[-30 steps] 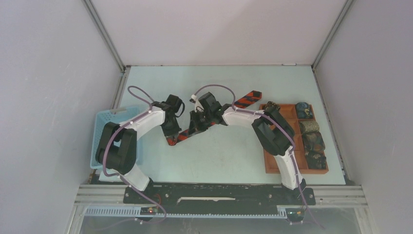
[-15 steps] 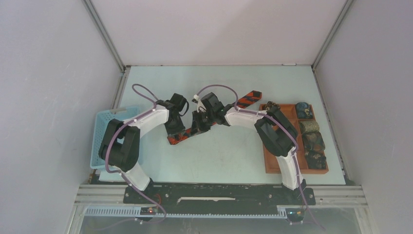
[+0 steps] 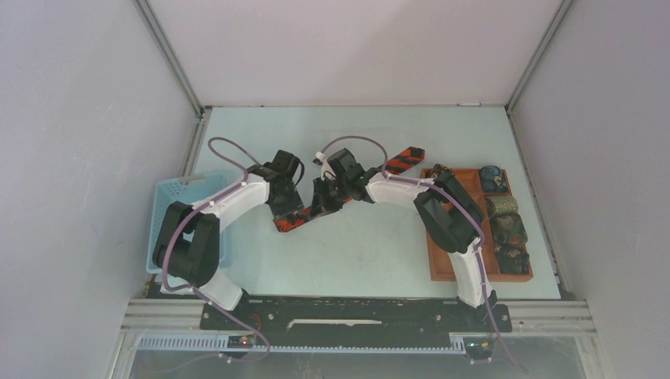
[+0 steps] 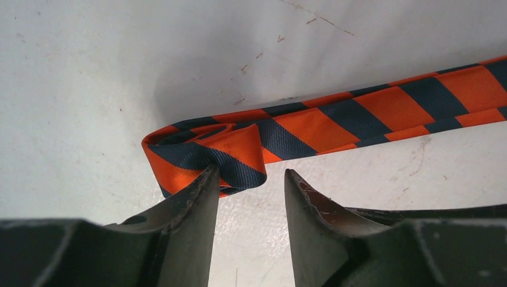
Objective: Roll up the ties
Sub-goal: Roll the tie at the center of the board.
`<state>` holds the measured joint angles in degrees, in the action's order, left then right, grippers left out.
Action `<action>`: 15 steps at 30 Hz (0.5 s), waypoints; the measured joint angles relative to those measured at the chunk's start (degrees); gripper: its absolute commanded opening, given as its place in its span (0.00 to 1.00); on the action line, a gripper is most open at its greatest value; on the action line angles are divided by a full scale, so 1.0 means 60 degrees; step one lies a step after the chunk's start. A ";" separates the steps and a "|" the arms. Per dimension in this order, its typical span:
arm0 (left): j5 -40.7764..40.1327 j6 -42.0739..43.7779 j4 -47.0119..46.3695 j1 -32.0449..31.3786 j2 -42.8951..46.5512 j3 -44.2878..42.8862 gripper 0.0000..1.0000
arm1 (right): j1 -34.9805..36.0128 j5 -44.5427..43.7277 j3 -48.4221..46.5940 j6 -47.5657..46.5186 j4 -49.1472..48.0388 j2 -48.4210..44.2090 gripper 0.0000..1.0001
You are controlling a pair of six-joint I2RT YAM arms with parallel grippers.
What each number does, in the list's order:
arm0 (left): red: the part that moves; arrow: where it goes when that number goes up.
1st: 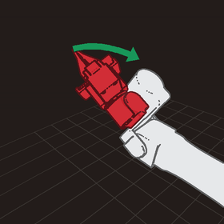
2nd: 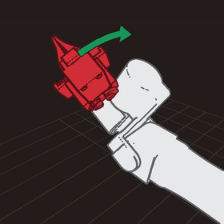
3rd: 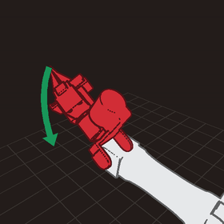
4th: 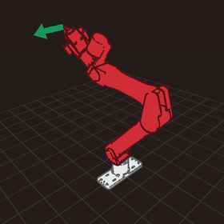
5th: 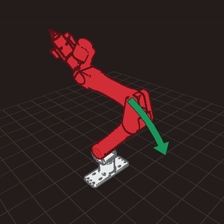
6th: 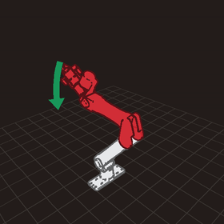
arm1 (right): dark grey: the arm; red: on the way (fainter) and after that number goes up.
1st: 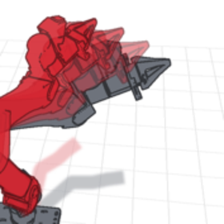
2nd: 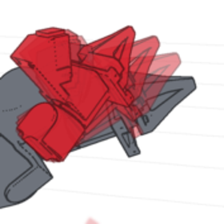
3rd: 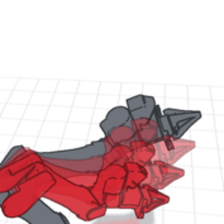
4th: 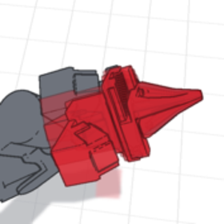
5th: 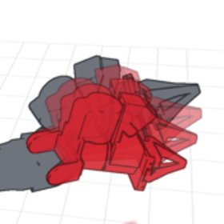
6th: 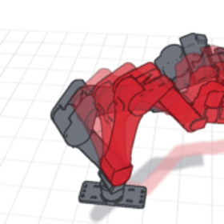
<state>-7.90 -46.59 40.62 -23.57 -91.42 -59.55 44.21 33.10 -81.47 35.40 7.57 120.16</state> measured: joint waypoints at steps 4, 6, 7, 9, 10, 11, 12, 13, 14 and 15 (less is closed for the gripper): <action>0.0095 -0.0022 -0.0211 -0.0004 0.0244 0.0204 0.52 | -0.0015 0.0000 0.0000 0.0007 0.0000 0.0000 0.10; 0.0106 -0.0047 -0.0328 -0.0007 0.0361 0.0313 0.55 | -0.0015 0.0004 0.0000 0.0026 0.0000 0.0000 0.10; 0.0106 -0.0069 -0.0390 -0.0007 0.0430 0.0372 0.57 | -0.0015 0.0004 0.0000 0.0029 0.0004 0.0000 0.10; 0.0106 -0.0087 -0.0463 -0.0007 0.0605 0.0495 0.59 | -0.0015 0.0004 -0.0011 0.0033 0.0011 0.0000 0.10; 0.0102 -0.0087 -0.0492 -0.0007 0.0710 0.0565 0.60 | -0.0015 0.0004 -0.0026 0.0033 0.0022 0.0000 0.10; 0.0098 -0.0087 -0.0499 -0.0007 0.0790 0.0601 0.60 | -0.0015 0.0004 -0.0047 0.0033 0.0044 0.0000 0.10; 0.0095 -0.0084 -0.0503 -0.0007 0.0860 0.0627 0.60 | -0.0015 0.0004 -0.0076 0.0033 0.0066 0.0000 0.10; 0.0095 -0.0084 -0.0521 -0.0007 0.0929 0.0648 0.60 | -0.0015 0.0004 -0.0098 0.0033 0.0073 0.0000 0.10; 0.0095 -0.0084 -0.0539 -0.0007 0.0994 0.0670 0.60 | -0.0011 0.0004 -0.0127 0.0033 0.0080 0.0000 0.10; 0.0095 -0.0084 -0.0543 -0.0007 0.1035 0.0678 0.60 | -0.0011 0.0004 -0.0153 0.0033 0.0080 0.0000 0.10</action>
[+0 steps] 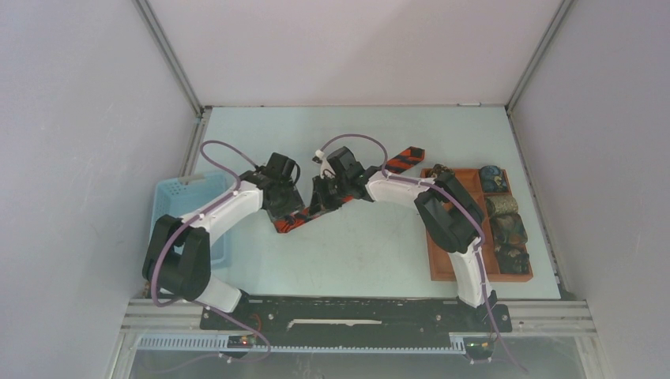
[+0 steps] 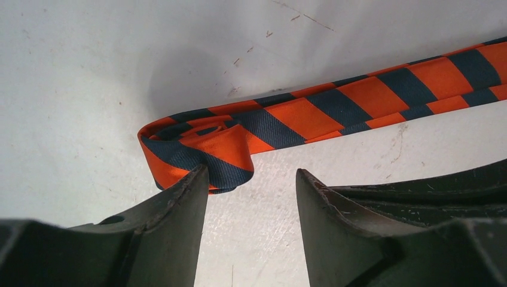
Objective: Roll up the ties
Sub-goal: Roll the tie at the center of the board.
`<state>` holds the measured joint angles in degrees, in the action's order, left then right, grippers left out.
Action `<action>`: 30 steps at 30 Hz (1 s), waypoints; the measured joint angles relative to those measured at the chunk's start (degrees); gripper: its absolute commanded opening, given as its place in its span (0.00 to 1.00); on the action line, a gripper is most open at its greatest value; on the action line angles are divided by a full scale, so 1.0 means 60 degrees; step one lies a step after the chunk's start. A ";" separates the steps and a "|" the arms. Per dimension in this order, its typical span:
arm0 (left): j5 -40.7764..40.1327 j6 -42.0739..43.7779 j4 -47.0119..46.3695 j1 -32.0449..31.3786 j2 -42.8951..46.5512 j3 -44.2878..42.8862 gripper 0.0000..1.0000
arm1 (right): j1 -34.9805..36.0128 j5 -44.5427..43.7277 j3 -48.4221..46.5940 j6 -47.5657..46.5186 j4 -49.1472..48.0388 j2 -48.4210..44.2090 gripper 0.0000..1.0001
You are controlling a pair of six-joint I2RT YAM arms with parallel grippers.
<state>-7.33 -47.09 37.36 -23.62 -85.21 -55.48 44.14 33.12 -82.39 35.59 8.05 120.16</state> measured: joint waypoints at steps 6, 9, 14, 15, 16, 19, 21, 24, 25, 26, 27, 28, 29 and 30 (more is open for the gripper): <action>-0.0007 0.0004 -0.0044 0.0004 0.0226 0.0073 0.61 | 0.0007 0.0000 -0.0248 0.0004 0.0124 0.0000 0.11; -0.0007 0.0011 -0.0073 0.0036 0.0361 0.0120 0.61 | 0.0047 0.0000 -0.0430 0.0004 0.0175 0.0000 0.11; -0.0040 0.0087 0.0004 0.0244 0.0809 0.0270 0.67 | 0.0106 0.0004 -0.0736 0.0004 0.0244 0.0000 0.11; -0.0076 0.0120 0.0011 0.0328 0.1024 0.0324 0.68 | 0.0127 0.0007 -0.0812 0.0004 0.0266 0.0000 0.11; -0.0131 0.0182 0.0047 0.0419 0.1290 0.0386 0.70 | 0.0153 0.0011 -0.0907 0.0004 0.0310 0.0000 0.11; -0.0335 0.0364 0.0168 0.0656 0.2124 0.0594 0.75 | 0.0248 0.0036 -0.1268 0.0004 0.0437 0.0055 0.11; -0.0474 0.0455 0.0211 0.0838 0.2867 0.0871 0.75 | 0.0328 0.0109 -0.1661 0.0004 0.0514 0.0211 0.11; -0.0641 0.0605 0.0324 0.1155 0.3963 0.1359 0.72 | 0.0466 0.0197 -0.2193 0.0007 0.0605 0.0528 0.11; -0.0725 0.0637 0.0382 0.1264 0.4280 0.1534 0.72 | 0.0521 0.0229 -0.2364 0.0011 0.0656 0.0659 0.11; -0.0783 0.0681 0.0444 0.1370 0.4532 0.1698 0.72 | 0.0583 0.0266 -0.2557 0.0022 0.0707 0.0816 0.11; -0.0849 0.0696 0.0495 0.1446 0.4699 0.1832 0.72 | 0.0630 0.0299 -0.2667 0.0040 0.0725 0.0929 0.11; -0.0943 0.0718 0.0514 0.1530 0.4867 0.2029 0.72 | 0.0688 0.0321 -0.2812 0.0055 0.0769 0.1078 0.11; -0.0998 0.0743 0.0543 0.1574 0.4969 0.2167 0.71 | 0.0739 0.0342 -0.2925 0.0069 0.0798 0.1209 0.11; -0.1035 0.0769 0.0568 0.1606 0.5049 0.2306 0.71 | 0.0790 0.0361 -0.3034 0.0076 0.0860 0.1337 0.11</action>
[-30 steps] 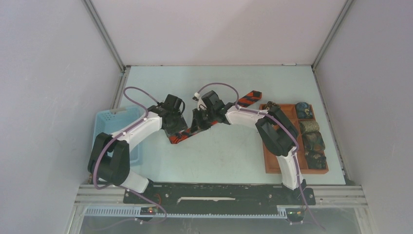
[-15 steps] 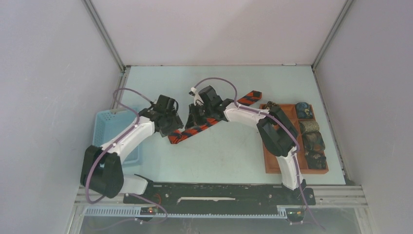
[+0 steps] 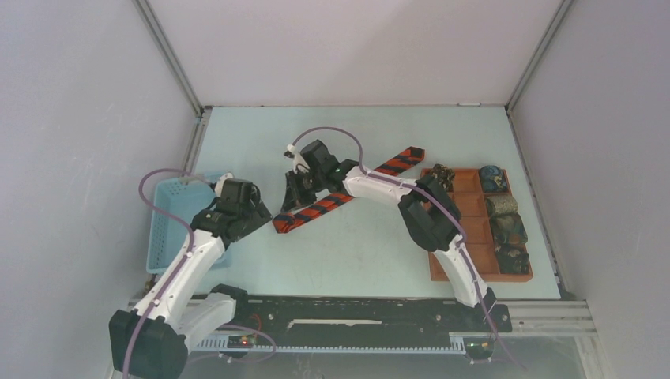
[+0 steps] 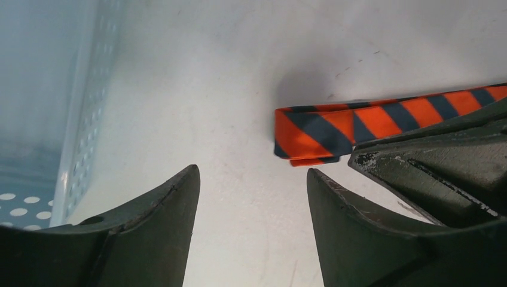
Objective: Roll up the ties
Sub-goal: Roll the tie at the center of the board.
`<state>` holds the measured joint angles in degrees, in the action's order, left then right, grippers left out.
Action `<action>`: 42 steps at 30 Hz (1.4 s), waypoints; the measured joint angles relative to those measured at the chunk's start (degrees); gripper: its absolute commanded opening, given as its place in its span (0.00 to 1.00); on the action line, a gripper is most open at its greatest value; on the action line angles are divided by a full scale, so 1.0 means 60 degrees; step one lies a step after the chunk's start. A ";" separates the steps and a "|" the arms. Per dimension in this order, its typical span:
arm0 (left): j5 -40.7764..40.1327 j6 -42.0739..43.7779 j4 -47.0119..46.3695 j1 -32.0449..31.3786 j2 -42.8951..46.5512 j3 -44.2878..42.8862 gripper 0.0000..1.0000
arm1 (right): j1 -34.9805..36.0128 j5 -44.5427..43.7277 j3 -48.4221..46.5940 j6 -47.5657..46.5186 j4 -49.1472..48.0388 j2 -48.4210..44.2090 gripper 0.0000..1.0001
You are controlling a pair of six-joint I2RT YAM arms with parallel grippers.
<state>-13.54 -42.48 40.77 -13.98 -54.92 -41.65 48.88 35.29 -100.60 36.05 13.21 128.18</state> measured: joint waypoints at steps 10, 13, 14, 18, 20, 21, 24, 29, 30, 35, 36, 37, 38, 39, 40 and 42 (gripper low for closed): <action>-0.0025 0.0189 -0.0277 0.0062 0.0940 0.0987 0.72 | 0.0160 0.0076 -0.0368 0.0000 0.0459 0.0699 0.11; 0.0040 0.0266 -0.0521 0.0066 0.1049 0.1089 0.72 | 0.0124 0.0073 -0.0368 -0.0004 0.0466 0.0710 0.10; 0.0069 0.0288 -0.0623 0.0066 0.1049 0.1129 0.72 | 0.0113 0.0073 -0.0368 -0.0004 0.0466 0.0710 0.10; 0.0273 0.0379 -0.0954 0.0069 0.1045 0.1311 0.72 | 0.0047 0.0073 -0.0368 -0.0007 0.0463 0.0714 0.10; 0.0393 0.0412 -0.1082 0.0069 0.1045 0.1388 0.72 | 0.0015 0.0076 -0.0368 -0.0007 0.0444 0.0714 0.10; 0.0455 0.0415 -0.1144 0.0069 0.1045 0.1413 0.72 | 0.0004 0.0073 -0.0364 -0.0007 0.0441 0.0718 0.10; 0.0645 0.0415 -0.1395 0.0084 0.1042 0.1501 0.72 | -0.0015 0.0076 -0.0324 -0.0007 0.0401 0.0732 0.10; 0.0860 0.0412 -0.1683 0.0095 0.1027 0.1515 0.71 | -0.0066 0.0080 -0.0219 -0.0007 0.0321 0.0834 0.10; 0.0867 0.0412 -0.1716 0.0098 0.1024 0.1515 0.71 | -0.0080 0.0080 -0.0186 -0.0004 0.0313 0.0867 0.10; 0.0925 0.0404 -0.2004 0.0113 0.0841 0.1603 0.69 | -0.0138 0.0095 -0.0066 -0.0004 0.0219 0.0958 0.10; 0.0984 0.0404 -0.2084 0.0120 0.0772 0.1665 0.68 | -0.0157 0.0109 -0.0058 -0.0004 0.0204 0.0973 0.10; 0.1042 0.0408 -0.2124 0.0127 0.0688 0.1708 0.68 | -0.0178 0.0124 -0.0044 -0.0004 0.0182 0.0980 0.10; 0.1064 0.0404 -0.2175 0.0131 0.0612 0.1749 0.68 | -0.0204 0.0138 -0.0015 -0.0004 0.0164 0.0984 0.10; 0.1122 0.0404 -0.2255 0.0142 0.0492 0.1803 0.68 | -0.0233 0.0157 0.0015 -0.0004 0.0142 0.0984 0.10; 0.1177 0.0404 -0.2306 0.0153 0.0375 0.1840 0.68 | -0.0259 0.0160 0.0047 -0.0004 0.0113 0.0984 0.10; 0.1337 0.0404 -0.2477 0.0175 0.0142 0.1916 0.68 | -0.0310 0.0164 0.0120 -0.0004 0.0051 0.0984 0.10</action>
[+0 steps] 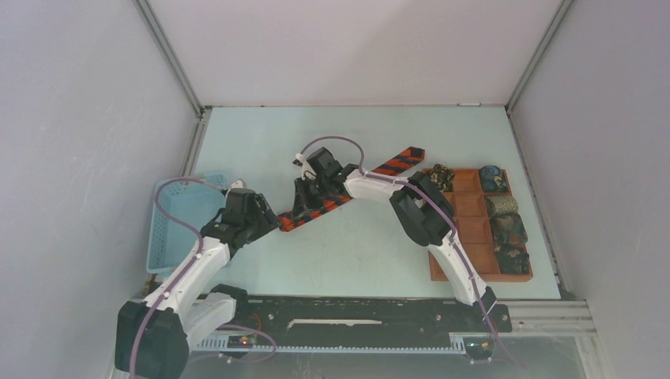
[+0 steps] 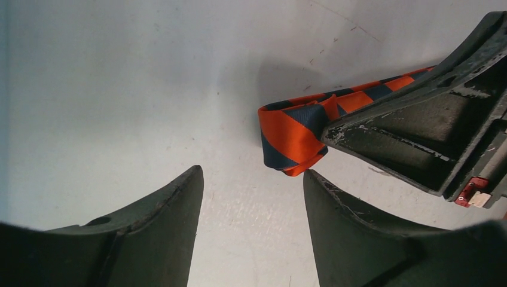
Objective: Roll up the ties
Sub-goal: Roll the tie at the center of the board.
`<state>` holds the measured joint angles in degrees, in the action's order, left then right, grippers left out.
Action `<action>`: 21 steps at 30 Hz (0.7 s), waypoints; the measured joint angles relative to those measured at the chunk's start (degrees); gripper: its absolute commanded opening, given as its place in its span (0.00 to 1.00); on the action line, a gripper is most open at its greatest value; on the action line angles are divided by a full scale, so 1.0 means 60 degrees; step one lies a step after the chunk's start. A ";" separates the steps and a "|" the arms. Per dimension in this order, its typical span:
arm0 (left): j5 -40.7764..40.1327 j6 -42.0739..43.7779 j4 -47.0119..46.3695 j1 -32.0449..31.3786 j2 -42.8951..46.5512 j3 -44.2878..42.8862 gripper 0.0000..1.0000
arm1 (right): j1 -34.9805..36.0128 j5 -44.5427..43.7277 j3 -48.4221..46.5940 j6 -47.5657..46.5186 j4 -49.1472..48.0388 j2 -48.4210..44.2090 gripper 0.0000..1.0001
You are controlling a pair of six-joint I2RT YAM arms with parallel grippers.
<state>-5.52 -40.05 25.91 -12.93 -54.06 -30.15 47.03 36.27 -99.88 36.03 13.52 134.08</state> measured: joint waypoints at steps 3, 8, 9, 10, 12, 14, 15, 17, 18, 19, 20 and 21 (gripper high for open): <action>0.0222 -0.0015 -0.0321 0.0015 -0.0306 0.0117 0.68 | -0.0047 0.0036 0.0124 0.0000 -0.0117 0.0000 0.10; 0.0535 -0.0106 -0.0882 0.0047 -0.0699 0.0233 0.68 | -0.0102 0.0131 0.0284 0.0000 -0.0321 0.0004 0.10; 0.0576 -0.0149 -0.1013 0.0055 -0.0754 0.0240 0.68 | -0.0102 0.0146 0.0284 0.0000 -0.0331 0.0007 0.10; 0.0630 -0.0175 -0.1111 0.0062 -0.0805 0.0240 0.68 | -0.0106 0.0164 0.0284 0.0000 -0.0350 0.0011 0.10; 0.0710 -0.0266 -0.1326 0.0062 -0.0885 0.0240 0.68 | -0.0102 0.0171 0.0284 0.0000 -0.0357 0.0011 0.10; 0.0794 -0.0339 -0.1494 0.0073 -0.0987 0.0240 0.68 | -0.0102 0.0171 0.0284 0.0000 -0.0361 0.0011 0.10; 0.0852 -0.0364 -0.1581 0.0080 -0.1064 0.0244 0.68 | -0.0102 0.0171 0.0288 0.0000 -0.0364 0.0011 0.10; 0.0987 -0.0433 -0.1800 0.0095 -0.1260 0.0255 0.67 | -0.0106 0.0178 0.0324 0.0000 -0.0412 0.0011 0.10; 0.1049 -0.0499 -0.1927 0.0098 -0.1395 0.0270 0.67 | -0.0106 0.0178 0.0335 0.0004 -0.0426 0.0015 0.10; 0.1118 -0.0525 -0.2011 0.0106 -0.1512 0.0284 0.66 | -0.0109 0.0178 0.0353 0.0000 -0.0448 0.0015 0.10; 0.1213 -0.0576 -0.2131 0.0113 -0.1654 0.0317 0.65 | -0.0109 0.0189 0.0364 0.0000 -0.0481 0.0015 0.10; 0.1257 -0.0601 -0.2233 0.0117 -0.1778 0.0353 0.64 | -0.0109 0.0204 0.0375 0.0004 -0.0499 0.0015 0.10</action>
<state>2.02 -43.66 12.51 -12.23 -64.73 -28.03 46.37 37.50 -97.62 36.05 10.52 134.17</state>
